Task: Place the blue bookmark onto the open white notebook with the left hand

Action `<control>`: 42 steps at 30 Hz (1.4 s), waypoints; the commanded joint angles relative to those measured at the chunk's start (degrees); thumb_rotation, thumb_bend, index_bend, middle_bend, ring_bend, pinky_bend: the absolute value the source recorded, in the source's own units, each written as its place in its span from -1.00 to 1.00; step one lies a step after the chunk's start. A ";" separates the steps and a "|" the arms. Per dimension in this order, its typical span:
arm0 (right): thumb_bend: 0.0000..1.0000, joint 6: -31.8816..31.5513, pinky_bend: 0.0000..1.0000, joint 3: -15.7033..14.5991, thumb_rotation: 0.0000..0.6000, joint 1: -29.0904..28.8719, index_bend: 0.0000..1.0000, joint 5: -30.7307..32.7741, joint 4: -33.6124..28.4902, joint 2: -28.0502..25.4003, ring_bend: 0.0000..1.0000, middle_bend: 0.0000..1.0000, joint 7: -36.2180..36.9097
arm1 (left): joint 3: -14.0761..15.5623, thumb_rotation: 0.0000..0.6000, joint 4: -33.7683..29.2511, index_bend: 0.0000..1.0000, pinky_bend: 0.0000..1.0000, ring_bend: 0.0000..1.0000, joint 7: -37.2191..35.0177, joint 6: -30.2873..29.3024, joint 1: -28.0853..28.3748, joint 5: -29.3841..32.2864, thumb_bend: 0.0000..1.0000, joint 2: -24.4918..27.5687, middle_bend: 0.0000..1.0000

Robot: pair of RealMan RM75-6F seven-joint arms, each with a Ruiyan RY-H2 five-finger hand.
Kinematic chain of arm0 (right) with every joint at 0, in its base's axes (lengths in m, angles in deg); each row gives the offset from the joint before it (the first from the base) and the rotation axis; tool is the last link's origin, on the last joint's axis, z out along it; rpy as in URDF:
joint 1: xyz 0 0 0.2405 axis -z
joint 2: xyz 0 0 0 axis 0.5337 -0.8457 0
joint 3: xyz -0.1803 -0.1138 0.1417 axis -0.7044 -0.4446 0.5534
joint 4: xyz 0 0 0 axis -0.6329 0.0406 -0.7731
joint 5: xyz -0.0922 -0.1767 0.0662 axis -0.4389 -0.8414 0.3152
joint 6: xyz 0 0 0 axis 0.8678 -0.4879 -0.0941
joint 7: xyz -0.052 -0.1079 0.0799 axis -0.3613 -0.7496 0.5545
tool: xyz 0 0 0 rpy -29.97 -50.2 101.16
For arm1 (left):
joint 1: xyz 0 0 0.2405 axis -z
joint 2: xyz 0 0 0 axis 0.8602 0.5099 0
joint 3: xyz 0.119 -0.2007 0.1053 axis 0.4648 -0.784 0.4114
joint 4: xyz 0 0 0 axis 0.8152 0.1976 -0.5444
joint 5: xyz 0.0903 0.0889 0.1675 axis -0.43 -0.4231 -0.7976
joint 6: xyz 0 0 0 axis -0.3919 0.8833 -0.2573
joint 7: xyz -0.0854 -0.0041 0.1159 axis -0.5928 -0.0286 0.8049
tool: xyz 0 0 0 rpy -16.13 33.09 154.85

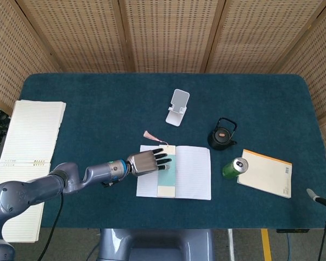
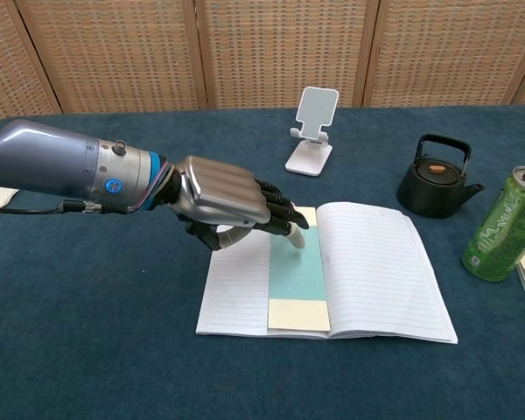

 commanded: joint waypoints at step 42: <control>-0.77 0.43 -1.00 -0.16 1.00 0.04 -0.81 0.28 0.52 0.27 -1.00 -1.00 -0.22 | -1.37 1.00 0.40 -0.75 -0.85 -1.00 1.14 -2.37 -1.59 0.20 1.00 -0.48 -1.00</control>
